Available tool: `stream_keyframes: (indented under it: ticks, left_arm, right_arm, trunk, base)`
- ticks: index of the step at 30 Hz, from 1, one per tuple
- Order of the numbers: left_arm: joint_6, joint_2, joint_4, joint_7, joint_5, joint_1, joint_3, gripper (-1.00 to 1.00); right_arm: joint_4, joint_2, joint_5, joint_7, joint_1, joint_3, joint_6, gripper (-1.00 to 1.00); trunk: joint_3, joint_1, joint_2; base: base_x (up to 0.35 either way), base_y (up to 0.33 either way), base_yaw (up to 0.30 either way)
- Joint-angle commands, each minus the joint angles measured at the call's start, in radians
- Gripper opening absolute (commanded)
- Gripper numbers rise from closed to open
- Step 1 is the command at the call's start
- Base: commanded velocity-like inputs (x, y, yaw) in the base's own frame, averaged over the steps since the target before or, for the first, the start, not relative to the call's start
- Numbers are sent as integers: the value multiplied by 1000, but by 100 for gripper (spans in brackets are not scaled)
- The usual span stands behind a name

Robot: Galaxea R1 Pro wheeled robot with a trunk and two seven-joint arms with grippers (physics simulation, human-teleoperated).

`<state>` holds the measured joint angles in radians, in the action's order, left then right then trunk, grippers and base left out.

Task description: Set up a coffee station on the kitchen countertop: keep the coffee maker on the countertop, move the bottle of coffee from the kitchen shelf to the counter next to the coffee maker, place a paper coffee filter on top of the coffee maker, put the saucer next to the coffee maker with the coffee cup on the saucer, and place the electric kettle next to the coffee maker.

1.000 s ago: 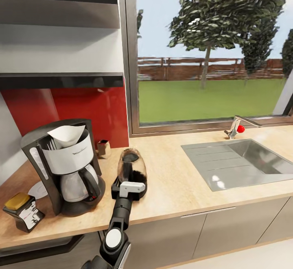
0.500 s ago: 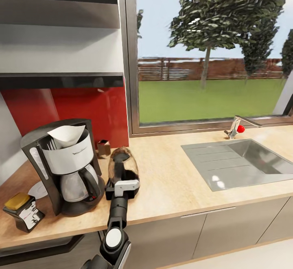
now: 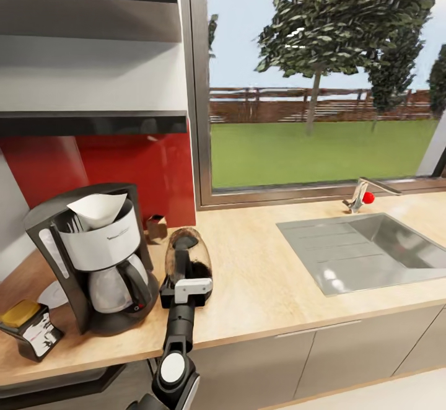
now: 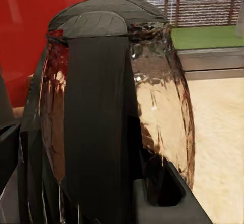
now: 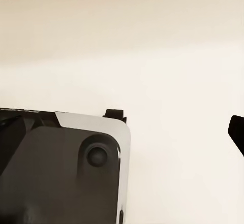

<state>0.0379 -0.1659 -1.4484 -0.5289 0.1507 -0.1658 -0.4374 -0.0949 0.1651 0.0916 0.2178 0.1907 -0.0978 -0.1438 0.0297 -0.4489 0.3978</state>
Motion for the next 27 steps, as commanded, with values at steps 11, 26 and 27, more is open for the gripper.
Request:
stream_keyframes:
  ticks: [11,26,27]
  left_arm:
    - [0,1,2,-8,12,0,-2,-100]
    - [-1,3,5,-8,14,0,3,-100]
    - [-2,3,5,-8,15,0,4,-100]
  right_arm:
    - [1,1,10,3,1,-8,-3,100]
    - [1,1,10,3,1,-8,-3,100]
    - [1,1,10,3,1,-8,-3,100]
  trunk:
    - [2,-1,2]
    - [2,-1,2]
    - [2,-1,2]
  base:
    - [73,0,0]
    - [62,34,0]
    - [2,1,0]
